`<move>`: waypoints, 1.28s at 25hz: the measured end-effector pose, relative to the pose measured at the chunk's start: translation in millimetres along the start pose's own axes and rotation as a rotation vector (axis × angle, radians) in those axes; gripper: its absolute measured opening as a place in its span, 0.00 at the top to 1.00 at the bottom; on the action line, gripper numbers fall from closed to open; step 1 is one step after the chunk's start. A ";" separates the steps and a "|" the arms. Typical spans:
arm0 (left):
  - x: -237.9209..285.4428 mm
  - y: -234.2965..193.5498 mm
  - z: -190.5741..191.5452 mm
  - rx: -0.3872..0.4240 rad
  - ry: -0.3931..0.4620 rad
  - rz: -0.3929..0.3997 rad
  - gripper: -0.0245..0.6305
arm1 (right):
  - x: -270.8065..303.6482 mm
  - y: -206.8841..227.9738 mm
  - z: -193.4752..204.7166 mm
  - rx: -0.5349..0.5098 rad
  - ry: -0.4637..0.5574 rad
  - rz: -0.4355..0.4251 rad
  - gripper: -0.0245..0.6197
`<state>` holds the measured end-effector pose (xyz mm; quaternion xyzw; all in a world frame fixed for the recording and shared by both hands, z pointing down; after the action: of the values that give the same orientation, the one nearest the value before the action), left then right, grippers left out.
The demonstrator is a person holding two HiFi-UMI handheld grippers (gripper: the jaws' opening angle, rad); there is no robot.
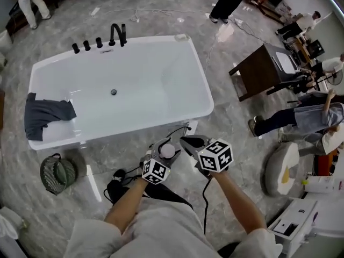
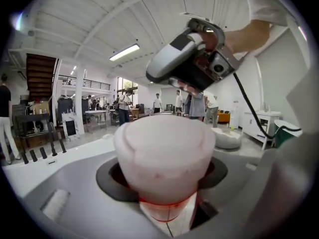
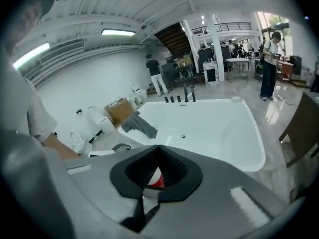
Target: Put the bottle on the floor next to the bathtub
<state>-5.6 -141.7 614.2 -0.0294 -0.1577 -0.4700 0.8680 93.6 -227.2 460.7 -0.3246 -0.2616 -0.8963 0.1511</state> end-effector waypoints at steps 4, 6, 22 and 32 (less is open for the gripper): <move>-1.7 -7.3 20.9 -0.016 -0.055 0.007 0.46 | 31.7 8.9 26.7 0.004 0.013 -0.006 0.96; -1.0 -10.9 34.3 -0.023 -0.085 0.002 0.46 | 45.5 13.7 39.0 0.023 0.033 -0.021 0.96; 45.9 -18.2 111.1 0.100 -0.341 0.209 0.46 | 70.0 62.4 151.5 0.254 0.258 0.188 0.96; 103.0 11.3 126.0 0.211 -0.449 0.365 0.46 | 47.1 99.4 230.1 0.378 0.363 0.417 0.96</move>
<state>25.0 -193.4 765.9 -0.0703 -0.3857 -0.2692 0.8797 218.0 -182.8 678.7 -0.1722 -0.3200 -0.8250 0.4328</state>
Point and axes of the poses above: the fingertips, and each gripper's own axes: x forward along the fingers, y to its right, z out of its underside, the point moved 10 cm from there along -x, backward along the fingers, and after that the axes turned 5 degrees about x, right-handed, at the moved point
